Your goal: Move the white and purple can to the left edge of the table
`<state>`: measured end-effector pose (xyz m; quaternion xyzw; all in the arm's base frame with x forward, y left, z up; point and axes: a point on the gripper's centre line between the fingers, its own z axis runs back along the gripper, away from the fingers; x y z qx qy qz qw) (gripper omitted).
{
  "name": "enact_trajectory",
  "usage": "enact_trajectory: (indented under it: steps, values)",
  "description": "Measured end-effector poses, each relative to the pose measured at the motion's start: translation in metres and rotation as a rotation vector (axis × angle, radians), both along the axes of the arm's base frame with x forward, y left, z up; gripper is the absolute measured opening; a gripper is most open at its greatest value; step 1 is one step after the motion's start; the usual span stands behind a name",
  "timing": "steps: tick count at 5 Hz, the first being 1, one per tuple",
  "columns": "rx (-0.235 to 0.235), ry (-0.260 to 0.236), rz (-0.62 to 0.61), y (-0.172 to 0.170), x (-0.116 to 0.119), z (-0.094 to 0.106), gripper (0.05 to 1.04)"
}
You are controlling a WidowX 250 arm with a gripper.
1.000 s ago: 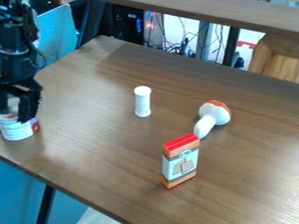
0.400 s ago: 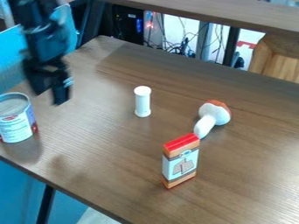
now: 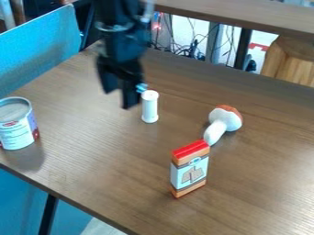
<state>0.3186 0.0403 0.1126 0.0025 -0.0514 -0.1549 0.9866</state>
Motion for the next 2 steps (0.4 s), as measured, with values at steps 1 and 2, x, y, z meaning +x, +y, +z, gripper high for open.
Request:
enact_trajectory:
  steps: [1,2]
  values:
    - [0.04,0.003,-0.051,-0.037,0.0025,0.0,0.999]
    - [0.036,0.017,-0.022,-0.0458,0.0096,0.0009,0.999]
